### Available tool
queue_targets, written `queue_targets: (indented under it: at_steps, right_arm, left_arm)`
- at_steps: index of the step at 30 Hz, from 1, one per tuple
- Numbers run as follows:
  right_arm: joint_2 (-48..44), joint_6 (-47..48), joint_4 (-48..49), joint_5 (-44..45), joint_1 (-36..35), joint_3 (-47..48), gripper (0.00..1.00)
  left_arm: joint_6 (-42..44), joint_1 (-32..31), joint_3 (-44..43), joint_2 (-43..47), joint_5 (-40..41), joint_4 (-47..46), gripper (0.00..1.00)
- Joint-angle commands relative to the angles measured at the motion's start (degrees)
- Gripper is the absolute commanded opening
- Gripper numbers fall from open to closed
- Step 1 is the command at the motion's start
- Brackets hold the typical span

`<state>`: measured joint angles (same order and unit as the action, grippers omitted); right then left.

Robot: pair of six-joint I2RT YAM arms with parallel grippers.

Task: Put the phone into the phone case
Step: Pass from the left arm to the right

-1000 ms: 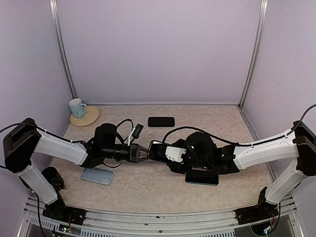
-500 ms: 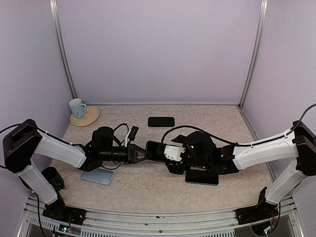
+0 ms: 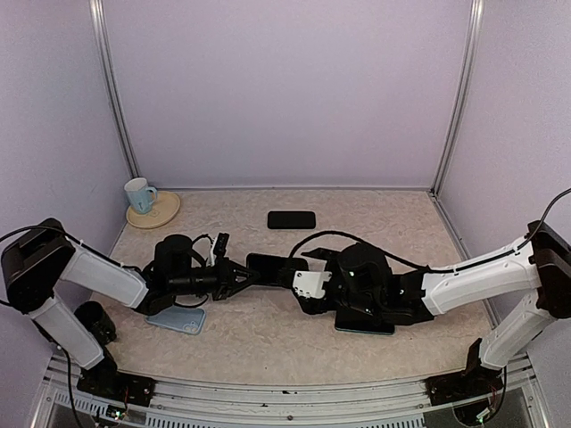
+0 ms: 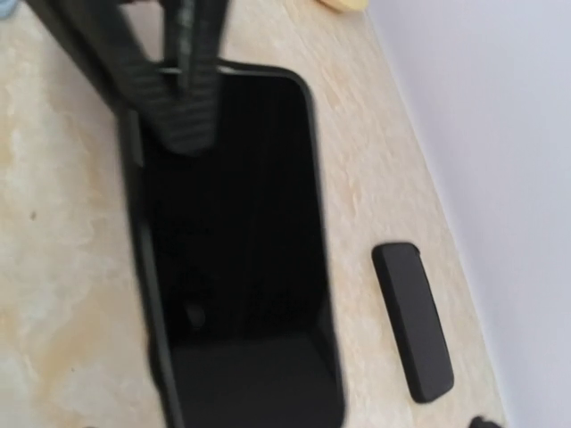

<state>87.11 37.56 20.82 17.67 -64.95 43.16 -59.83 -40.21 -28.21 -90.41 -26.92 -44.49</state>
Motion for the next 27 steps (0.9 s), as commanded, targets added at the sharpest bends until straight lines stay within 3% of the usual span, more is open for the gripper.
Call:
queue_targets:
  at_steps: [1,8,15,27]
  right_arm:
    - [1.6,2.2,3.4,-0.4,-1.2,-0.3,0.86]
    - [5.1,3.3,3.2,0.0,-1.9,1.5,0.81]
    - [10.0,5.3,5.7,5.8,-2.0,4.3,0.58]
    - [12.8,8.5,9.9,6.9,-2.0,5.3,0.39]
  left_arm:
    - [-4.7,0.3,0.6,1.1,-1.2,-12.0,0.0]
    - [-7.5,0.1,1.2,0.4,-2.5,-16.8,0.0]
    - [-8.2,-0.4,0.9,0.3,-3.1,-17.7,0.0]
    - [-8.7,-0.6,0.9,-0.3,-4.4,-18.9,0.0]
